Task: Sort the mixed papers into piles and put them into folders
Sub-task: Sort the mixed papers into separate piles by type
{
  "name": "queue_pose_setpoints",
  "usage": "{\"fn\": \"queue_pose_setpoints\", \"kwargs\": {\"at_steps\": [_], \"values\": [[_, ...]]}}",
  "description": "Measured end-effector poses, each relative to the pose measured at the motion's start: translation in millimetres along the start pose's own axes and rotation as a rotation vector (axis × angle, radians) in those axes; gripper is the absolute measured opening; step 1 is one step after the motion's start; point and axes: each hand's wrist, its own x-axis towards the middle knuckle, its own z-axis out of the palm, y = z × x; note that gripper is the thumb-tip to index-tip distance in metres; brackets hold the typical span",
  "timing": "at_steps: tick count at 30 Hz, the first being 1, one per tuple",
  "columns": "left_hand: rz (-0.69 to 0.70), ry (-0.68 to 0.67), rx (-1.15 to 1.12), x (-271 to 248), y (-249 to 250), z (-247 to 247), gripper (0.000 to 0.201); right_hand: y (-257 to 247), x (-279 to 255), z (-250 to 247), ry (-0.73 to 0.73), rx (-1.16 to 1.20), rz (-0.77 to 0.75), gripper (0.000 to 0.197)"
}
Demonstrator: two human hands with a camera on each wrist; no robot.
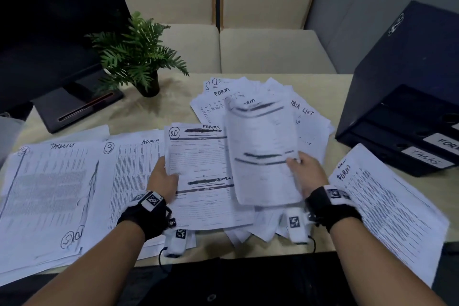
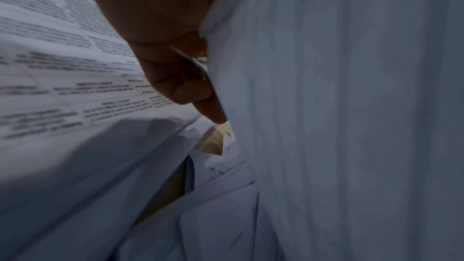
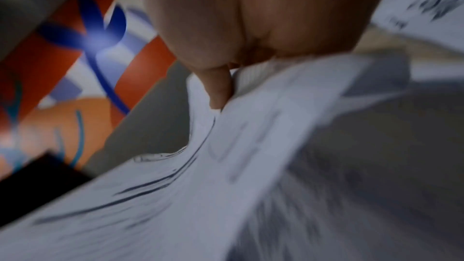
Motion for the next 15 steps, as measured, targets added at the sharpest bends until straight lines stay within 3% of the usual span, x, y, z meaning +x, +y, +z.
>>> {"fn": "queue_pose_setpoints", "kwargs": {"at_steps": [3,5,9,12,15], "values": [[0.000,-0.040,0.013,-4,-1,6,0.037,-1,-21,37,-0.185,-0.086,-0.006,0.019],[-0.015,-0.083,-0.021,-7,0,9,0.046,-3,-34,57,-0.239,-0.127,0.008,0.018],[0.019,-0.129,-0.007,-17,4,14,0.048,-8,-54,74,-0.258,-0.111,0.006,0.011],[0.122,-0.161,-0.019,-20,10,10,0.037,-8,-62,71,-0.203,-0.134,0.017,0.008],[0.203,-0.264,-0.123,-27,25,3,0.042,-9,-71,55,-0.066,-0.030,0.100,0.041]]}}
